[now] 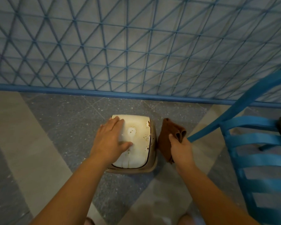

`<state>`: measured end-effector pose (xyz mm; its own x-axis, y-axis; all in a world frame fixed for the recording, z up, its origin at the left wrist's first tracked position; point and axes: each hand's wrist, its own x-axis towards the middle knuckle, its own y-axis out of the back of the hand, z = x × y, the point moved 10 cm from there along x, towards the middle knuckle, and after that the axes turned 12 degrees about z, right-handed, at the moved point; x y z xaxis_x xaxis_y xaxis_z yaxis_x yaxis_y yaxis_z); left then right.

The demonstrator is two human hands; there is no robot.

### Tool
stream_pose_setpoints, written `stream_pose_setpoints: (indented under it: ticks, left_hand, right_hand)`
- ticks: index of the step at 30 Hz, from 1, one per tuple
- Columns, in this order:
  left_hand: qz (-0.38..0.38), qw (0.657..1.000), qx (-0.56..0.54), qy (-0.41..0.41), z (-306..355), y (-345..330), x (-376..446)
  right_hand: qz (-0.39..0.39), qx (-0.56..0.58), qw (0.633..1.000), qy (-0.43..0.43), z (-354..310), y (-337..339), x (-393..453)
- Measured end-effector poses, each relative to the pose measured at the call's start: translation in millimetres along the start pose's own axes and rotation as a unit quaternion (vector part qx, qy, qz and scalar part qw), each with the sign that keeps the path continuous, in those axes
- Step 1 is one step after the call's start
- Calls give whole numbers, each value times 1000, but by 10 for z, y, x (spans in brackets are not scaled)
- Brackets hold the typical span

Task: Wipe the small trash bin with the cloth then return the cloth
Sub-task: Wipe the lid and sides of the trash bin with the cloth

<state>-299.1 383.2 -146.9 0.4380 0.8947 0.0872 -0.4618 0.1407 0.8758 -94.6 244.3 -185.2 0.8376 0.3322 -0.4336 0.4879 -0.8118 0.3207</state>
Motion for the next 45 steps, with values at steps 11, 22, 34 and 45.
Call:
stream_pose_setpoints:
  ticks: [11,22,34,45]
  left_hand:
    - [8,994,90,-55,251,-22,91]
    - [-24,986,162,-19,309,-69,164]
    - [-12,984,176,-18,319,-88,163]
    - [-7,982,186,-27,329,-106,137]
  right_hand:
    - [-102,-59,987,107,-380,-438,-24]
    - [-164,-268,866,389,-399,-459,-245]
    - [-147,-197,951,187,-284,-565,-20]
    - [-243,-287,889,261,242,-173,-201]
